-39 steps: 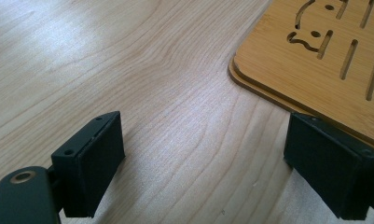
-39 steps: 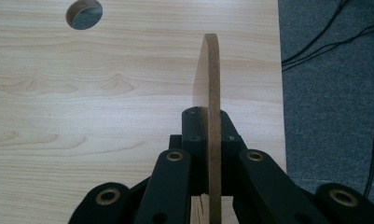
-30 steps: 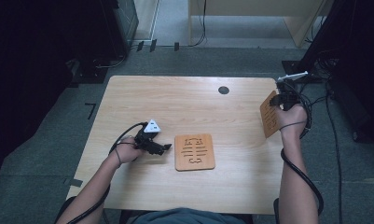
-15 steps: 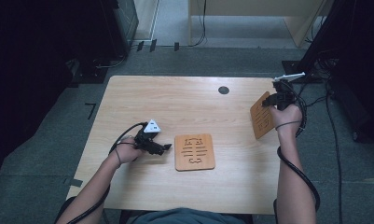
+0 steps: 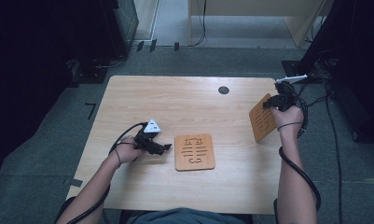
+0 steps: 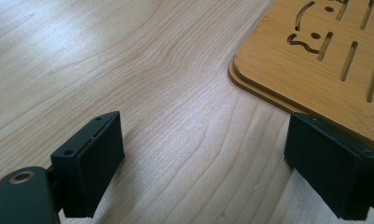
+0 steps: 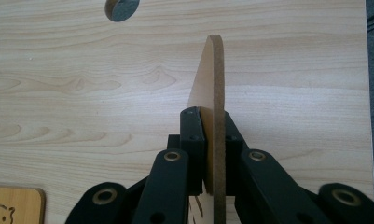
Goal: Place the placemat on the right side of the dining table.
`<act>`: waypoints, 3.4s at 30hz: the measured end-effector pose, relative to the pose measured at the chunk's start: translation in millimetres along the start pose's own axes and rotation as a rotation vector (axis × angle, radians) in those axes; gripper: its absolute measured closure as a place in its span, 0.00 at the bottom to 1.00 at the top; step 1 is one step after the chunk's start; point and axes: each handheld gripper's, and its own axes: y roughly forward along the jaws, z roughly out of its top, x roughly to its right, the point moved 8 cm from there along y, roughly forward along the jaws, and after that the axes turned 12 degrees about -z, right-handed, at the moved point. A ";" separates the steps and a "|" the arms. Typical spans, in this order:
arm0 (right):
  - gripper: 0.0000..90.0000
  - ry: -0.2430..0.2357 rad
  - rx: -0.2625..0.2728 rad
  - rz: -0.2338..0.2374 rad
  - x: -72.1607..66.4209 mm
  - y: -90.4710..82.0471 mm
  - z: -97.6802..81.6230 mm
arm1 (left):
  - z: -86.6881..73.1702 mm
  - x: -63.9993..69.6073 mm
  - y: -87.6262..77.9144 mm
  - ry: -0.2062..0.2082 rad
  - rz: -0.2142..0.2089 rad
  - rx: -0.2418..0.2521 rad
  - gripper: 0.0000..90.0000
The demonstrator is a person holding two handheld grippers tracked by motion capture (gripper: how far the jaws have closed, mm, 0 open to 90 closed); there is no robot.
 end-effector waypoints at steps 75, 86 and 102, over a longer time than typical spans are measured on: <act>0.44 -0.058 -0.010 -0.047 37.5 47.0 -16.9 | -0.2 -0.1 0.1 0.002 -0.002 0.008 0.12; 0.35 -0.057 -0.014 -0.033 38.3 57.1 -20.5 | -0.2 0.0 0.2 0.001 -0.001 0.010 0.12; 0.30 -0.077 0.001 -0.024 38.8 60.8 -21.1 | -0.2 0.0 0.2 0.001 -0.001 0.010 0.12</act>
